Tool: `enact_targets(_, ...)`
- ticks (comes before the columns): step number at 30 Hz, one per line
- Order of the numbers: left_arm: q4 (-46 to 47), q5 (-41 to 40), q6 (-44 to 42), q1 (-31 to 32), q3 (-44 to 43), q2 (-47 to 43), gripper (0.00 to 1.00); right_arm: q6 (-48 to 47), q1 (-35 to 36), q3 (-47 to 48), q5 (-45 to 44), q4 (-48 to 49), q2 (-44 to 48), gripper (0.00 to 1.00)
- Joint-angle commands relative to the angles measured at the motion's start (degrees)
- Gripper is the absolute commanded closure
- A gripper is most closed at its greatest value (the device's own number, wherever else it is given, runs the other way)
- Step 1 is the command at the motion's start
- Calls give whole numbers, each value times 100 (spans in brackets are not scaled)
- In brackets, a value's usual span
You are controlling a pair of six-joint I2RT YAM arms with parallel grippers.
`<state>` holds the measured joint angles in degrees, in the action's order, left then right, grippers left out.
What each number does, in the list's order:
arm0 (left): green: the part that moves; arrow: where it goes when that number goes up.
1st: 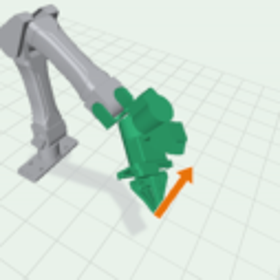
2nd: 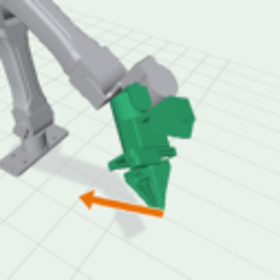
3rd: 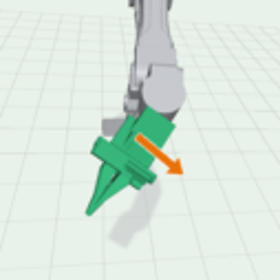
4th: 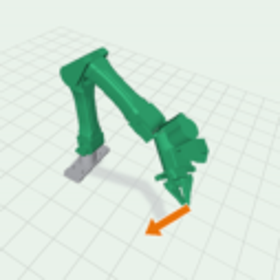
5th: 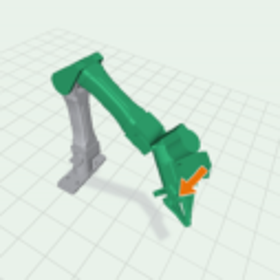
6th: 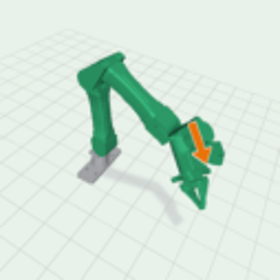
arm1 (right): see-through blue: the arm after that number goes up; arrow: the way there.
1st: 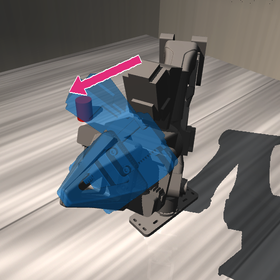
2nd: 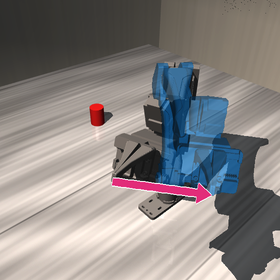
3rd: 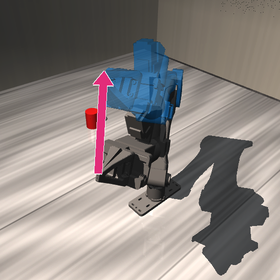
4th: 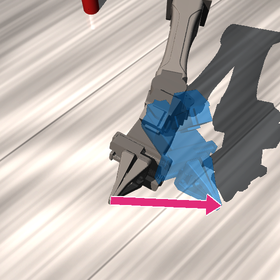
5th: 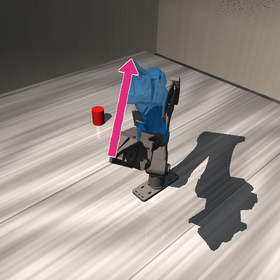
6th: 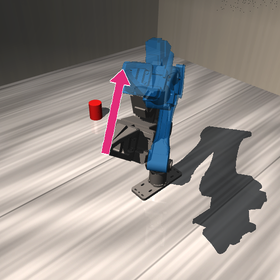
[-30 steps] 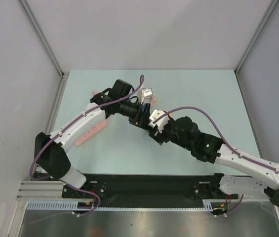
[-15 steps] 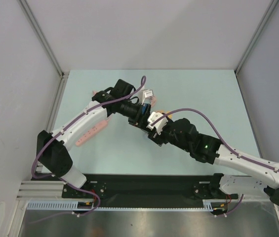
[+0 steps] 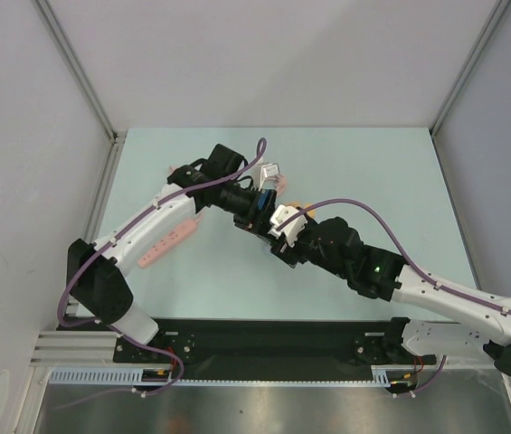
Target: Insert the plug
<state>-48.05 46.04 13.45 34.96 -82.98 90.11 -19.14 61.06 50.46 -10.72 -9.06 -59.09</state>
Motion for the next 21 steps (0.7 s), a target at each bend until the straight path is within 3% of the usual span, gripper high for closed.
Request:
enact_targets(1,270,-306,-9,-103,-95,-178,28,-2,117,96,184,326,100,100)
enact_targets(3,288,-280,-1,-112,-96,-151,39,6,108,96,184,317,82,100)
enact_targets(4,288,-271,8,-112,-104,-134,66,6,117,96,184,308,82,100)
enact_targets(7,340,-324,61,-139,-104,-133,100,41,117,122,210,291,64,100)
enact_targets(9,340,-481,70,-165,-122,-160,100,199,117,140,193,326,38,99)
enact_targets(10,349,-560,44,-200,-113,-203,100,304,126,166,158,335,29,80)
enact_targets(13,279,-1341,95,-357,-43,-484,100,849,126,386,176,247,204,35)
enact_targets(15,279,-1719,218,-516,106,-739,100,1096,126,334,315,334,415,21)
enact_targets(16,279,-1852,358,-691,159,-810,100,1174,126,298,368,430,659,4)
enact_targets(21,-195,-3249,728,-1254,343,-1038,100,1491,91,254,554,440,1364,1)
